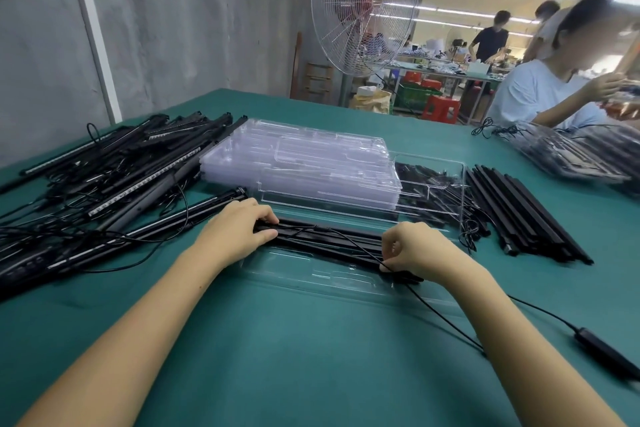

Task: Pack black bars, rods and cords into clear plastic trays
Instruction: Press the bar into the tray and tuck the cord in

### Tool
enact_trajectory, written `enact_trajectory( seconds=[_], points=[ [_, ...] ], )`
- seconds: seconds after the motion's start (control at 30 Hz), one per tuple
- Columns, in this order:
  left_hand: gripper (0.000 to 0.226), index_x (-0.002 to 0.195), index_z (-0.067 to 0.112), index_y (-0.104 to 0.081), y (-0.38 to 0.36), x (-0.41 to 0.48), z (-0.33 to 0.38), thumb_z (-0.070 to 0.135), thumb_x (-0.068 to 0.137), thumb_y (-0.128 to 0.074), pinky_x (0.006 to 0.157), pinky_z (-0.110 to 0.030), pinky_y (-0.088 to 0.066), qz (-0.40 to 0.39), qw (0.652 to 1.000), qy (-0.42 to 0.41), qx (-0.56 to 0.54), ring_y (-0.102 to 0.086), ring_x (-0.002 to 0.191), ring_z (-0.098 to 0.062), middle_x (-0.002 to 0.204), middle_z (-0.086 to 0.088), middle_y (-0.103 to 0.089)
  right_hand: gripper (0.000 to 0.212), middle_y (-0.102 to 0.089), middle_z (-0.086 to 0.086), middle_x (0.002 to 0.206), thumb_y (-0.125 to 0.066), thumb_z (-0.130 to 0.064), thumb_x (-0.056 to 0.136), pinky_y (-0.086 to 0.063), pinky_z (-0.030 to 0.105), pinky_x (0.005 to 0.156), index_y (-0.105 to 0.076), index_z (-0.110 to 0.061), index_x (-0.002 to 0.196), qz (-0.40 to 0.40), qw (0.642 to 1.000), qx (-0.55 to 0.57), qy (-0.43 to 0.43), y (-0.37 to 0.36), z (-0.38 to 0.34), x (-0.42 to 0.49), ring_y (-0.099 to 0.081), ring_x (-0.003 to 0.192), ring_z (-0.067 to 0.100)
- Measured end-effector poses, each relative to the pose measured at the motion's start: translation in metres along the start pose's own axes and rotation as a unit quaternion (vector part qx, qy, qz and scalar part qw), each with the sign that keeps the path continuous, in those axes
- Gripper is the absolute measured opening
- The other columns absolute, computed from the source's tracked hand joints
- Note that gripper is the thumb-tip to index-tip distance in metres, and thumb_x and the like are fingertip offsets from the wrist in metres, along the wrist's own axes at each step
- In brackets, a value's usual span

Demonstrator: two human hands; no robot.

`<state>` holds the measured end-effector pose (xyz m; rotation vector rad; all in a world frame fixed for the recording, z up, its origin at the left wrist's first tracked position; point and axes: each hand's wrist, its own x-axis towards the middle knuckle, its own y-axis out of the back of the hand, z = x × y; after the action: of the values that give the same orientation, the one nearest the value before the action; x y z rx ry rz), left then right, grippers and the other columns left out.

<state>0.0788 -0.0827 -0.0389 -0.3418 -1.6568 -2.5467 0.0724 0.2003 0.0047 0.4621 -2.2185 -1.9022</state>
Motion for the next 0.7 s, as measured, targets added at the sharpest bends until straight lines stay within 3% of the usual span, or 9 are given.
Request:
enact_trajectory(
  seconds=[0.13, 0.23, 0.33, 0.43, 0.6, 0.7],
  points=[
    [0.015, 0.105, 0.037, -0.056, -0.002, 0.000, 0.001, 0.036, 0.090, -0.059, 0.091, -0.040, -0.044, -0.010, 1.000, 0.015, -0.008, -0.036, 0.109, -0.012, 0.104, 0.011, -0.046, 0.015, -0.063, -0.006, 0.061, -0.073, -0.019, 0.080, -0.045, 0.016, 0.045, -0.063, -0.015, 0.070, 0.020, 0.988, 0.152, -0.028, 0.009, 0.016, -0.004, -0.056, 0.046, 0.000],
    [0.015, 0.106, 0.039, -0.054, -0.007, 0.002, 0.002, 0.037, 0.092, -0.056, 0.084, -0.035, -0.044, -0.013, 1.000, 0.027, -0.001, -0.030, 0.105, -0.011, 0.103, 0.010, -0.042, 0.010, -0.061, -0.008, 0.068, -0.072, -0.020, 0.081, -0.039, 0.014, 0.049, -0.066, -0.016, 0.074, 0.093, 0.982, 0.156, -0.056, 0.012, 0.032, -0.003, -0.055, 0.059, 0.001],
    [0.015, 0.108, 0.041, -0.055, -0.013, 0.000, 0.000, 0.036, 0.093, -0.053, 0.098, -0.035, -0.034, -0.014, 0.998, 0.020, -0.051, -0.027, 0.102, -0.010, 0.100, 0.010, -0.040, 0.006, -0.062, -0.004, 0.076, -0.069, -0.018, 0.083, -0.037, 0.014, 0.051, -0.066, -0.017, 0.079, 0.133, 0.973, 0.167, -0.088, 0.010, 0.048, -0.002, -0.055, 0.067, 0.004],
    [0.015, 0.107, 0.042, -0.055, -0.016, -0.001, -0.003, 0.036, 0.093, -0.053, 0.101, -0.036, -0.029, -0.013, 0.997, 0.016, -0.075, -0.027, 0.103, -0.010, 0.100, 0.010, -0.039, 0.004, -0.063, 0.002, 0.081, -0.064, -0.015, 0.085, -0.041, 0.019, 0.050, -0.063, -0.017, 0.082, 0.144, 0.961, 0.199, -0.125, 0.007, 0.061, -0.003, -0.057, 0.071, 0.014],
    [0.016, 0.102, 0.046, -0.054, -0.017, 0.001, -0.008, 0.035, 0.091, -0.055, 0.098, -0.031, -0.028, -0.013, 0.994, -0.001, -0.105, -0.029, 0.104, -0.009, 0.098, 0.015, -0.040, 0.010, -0.066, 0.005, 0.073, -0.062, -0.014, 0.086, -0.048, 0.024, 0.056, -0.063, -0.013, 0.076, 0.146, 0.946, 0.235, -0.167, 0.007, 0.083, -0.010, -0.061, 0.062, 0.016],
    [0.016, 0.101, 0.047, -0.054, -0.017, 0.006, -0.009, 0.034, 0.091, -0.057, 0.095, -0.029, -0.028, -0.009, 0.995, -0.011, -0.103, -0.031, 0.104, -0.010, 0.098, 0.014, -0.042, 0.009, -0.068, 0.007, 0.074, -0.062, -0.011, 0.086, -0.047, 0.020, 0.055, -0.065, -0.008, 0.079, 0.139, 0.930, 0.288, -0.183, 0.002, 0.089, -0.013, -0.063, 0.062, 0.015]
  ],
)
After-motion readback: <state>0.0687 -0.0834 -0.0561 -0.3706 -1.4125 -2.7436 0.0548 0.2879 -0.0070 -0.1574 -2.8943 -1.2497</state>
